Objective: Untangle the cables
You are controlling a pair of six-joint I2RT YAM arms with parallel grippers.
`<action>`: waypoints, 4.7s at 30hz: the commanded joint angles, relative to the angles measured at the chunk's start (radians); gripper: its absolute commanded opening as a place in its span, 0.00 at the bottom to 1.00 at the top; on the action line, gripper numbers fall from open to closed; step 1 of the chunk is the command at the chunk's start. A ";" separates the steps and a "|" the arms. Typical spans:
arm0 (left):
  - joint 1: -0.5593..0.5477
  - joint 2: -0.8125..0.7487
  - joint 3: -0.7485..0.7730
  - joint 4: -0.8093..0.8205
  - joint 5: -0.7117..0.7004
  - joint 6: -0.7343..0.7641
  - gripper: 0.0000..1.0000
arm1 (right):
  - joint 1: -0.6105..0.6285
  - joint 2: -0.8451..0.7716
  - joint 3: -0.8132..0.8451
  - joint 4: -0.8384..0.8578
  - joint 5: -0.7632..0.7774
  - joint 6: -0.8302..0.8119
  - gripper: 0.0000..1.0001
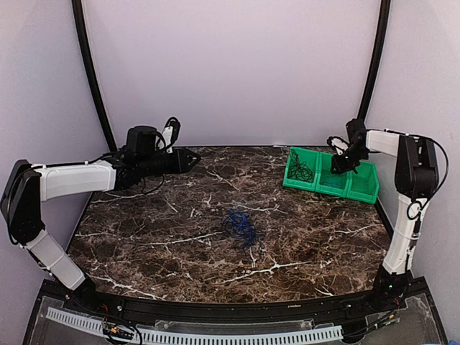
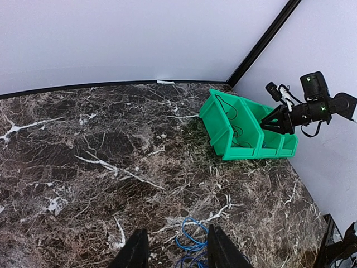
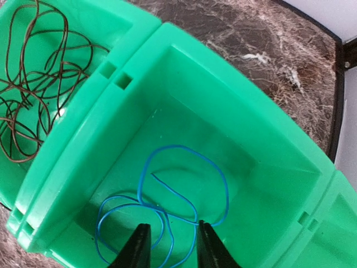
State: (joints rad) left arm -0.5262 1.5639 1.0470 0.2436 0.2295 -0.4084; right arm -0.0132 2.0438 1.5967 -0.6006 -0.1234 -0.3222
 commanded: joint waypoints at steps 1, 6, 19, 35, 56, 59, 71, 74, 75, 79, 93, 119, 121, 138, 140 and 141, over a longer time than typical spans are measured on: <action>0.002 0.004 0.009 -0.005 0.019 -0.007 0.39 | 0.007 -0.136 0.029 -0.039 0.011 -0.008 0.36; 0.002 0.028 0.014 -0.011 0.031 -0.010 0.39 | 0.023 -0.252 0.049 -0.053 0.080 -0.025 0.43; -0.059 0.243 0.143 -0.173 0.228 -0.033 0.35 | 0.400 -0.235 0.028 -0.030 -0.414 -0.170 0.40; -0.080 0.284 0.226 -0.328 0.151 -0.021 0.36 | 0.639 0.146 0.156 -0.014 -0.384 -0.157 0.50; -0.051 0.251 0.184 -0.246 0.197 -0.048 0.39 | 0.679 0.280 0.247 0.053 -0.272 -0.146 0.00; -0.059 0.242 0.126 -0.128 0.211 -0.083 0.44 | 0.683 0.197 0.248 0.051 -0.267 -0.125 0.00; -0.192 0.057 -0.054 0.288 -0.020 -0.142 0.68 | 0.706 -0.070 0.226 0.027 -0.216 -0.077 0.00; -0.210 0.046 -0.113 0.429 -0.077 -0.179 0.68 | 0.711 -0.089 0.241 0.013 -0.221 -0.066 0.00; -0.212 0.053 -0.119 0.451 -0.088 -0.194 0.68 | 0.712 -0.096 0.245 0.009 -0.224 -0.063 0.00; -0.218 0.099 -0.122 0.569 -0.091 -0.206 0.67 | 0.715 -0.124 0.249 0.008 -0.236 -0.046 0.00; -0.222 0.253 -0.063 0.656 -0.187 -0.231 0.50 | 0.723 -0.197 0.204 0.035 -0.338 0.017 0.00; -0.194 0.476 0.010 0.652 -0.276 -0.208 0.13 | 0.617 -0.413 0.489 -0.179 -0.738 -0.029 0.00; -0.191 0.481 -0.001 0.653 -0.273 -0.213 0.13 | 0.594 -0.422 0.525 -0.197 -0.734 -0.032 0.00; -0.165 0.531 -0.048 0.667 -0.195 -0.217 0.10 | 0.483 -0.469 0.706 -0.232 -0.658 -0.030 0.00; -0.161 0.527 -0.054 0.666 -0.176 -0.227 0.09 | 0.481 -0.471 0.705 -0.226 -0.631 -0.031 0.00; -0.160 0.525 -0.062 0.666 -0.170 -0.231 0.09 | 0.480 -0.471 0.699 -0.219 -0.612 -0.031 0.00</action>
State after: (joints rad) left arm -0.6937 2.1014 1.0130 0.8921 0.0082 -0.6331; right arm 0.4767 1.5787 2.2860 -0.8394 -0.7994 -0.3573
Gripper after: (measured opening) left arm 0.097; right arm 0.014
